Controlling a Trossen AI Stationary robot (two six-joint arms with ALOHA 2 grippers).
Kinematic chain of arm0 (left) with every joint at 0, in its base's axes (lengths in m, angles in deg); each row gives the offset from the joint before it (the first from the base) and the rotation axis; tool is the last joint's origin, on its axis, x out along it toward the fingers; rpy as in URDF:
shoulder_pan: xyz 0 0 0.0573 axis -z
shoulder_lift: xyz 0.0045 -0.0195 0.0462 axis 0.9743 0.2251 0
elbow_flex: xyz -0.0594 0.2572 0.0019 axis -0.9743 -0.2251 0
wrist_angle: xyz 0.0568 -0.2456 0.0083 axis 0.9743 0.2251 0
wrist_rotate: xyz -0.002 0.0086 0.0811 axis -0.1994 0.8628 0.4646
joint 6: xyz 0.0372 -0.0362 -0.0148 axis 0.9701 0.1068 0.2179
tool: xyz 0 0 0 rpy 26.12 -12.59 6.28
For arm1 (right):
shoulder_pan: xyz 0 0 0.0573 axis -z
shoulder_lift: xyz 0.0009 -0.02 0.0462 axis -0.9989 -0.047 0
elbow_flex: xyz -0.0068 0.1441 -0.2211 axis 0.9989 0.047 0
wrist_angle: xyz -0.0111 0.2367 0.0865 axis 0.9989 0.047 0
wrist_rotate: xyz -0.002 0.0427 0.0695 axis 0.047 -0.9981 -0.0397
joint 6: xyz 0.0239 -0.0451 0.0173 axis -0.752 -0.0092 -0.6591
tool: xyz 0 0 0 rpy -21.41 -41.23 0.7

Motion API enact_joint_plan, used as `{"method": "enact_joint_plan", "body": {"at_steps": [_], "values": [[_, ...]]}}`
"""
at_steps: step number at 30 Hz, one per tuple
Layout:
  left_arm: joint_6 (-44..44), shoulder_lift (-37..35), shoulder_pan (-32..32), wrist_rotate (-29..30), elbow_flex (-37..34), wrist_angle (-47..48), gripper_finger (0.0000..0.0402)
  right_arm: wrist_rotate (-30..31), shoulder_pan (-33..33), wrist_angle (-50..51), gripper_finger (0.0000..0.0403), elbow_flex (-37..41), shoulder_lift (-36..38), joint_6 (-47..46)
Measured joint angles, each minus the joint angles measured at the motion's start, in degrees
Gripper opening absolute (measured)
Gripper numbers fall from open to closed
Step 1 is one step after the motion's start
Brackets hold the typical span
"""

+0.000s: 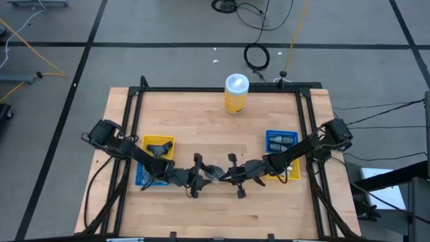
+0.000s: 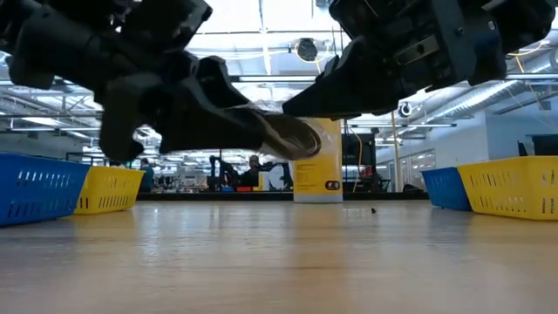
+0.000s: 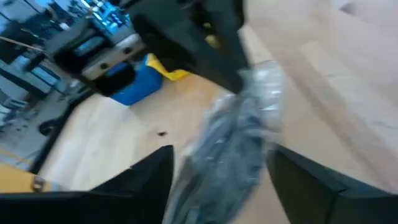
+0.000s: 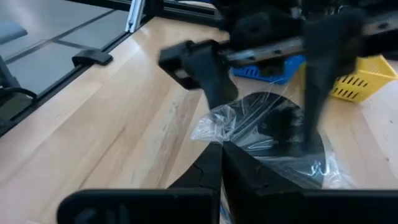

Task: Pick & Place Travel size toiletries
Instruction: Put the black hairbrush into the left blue bin

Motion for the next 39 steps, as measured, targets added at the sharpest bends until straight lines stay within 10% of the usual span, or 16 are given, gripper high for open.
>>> {"method": "enact_joint_plan", "body": {"at_steps": [13,21,39], "values": [[-3.5,-1.0,3.1,-0.2,0.7,2.5,0.0025,0.1,0.0,6.2,0.0057,0.1,3.2,-4.0],[-14.6,-15.1,7.8,3.3,0.6,12.5,0.0023,0.2,-2.2,14.9,0.0146,0.1,12.9,-5.0],[-93.1,-52.6,20.5,-7.8,6.0,101.5,0.0005,0.4,-4.9,13.0,0.0164,1.9,14.4,-2.8]]}}
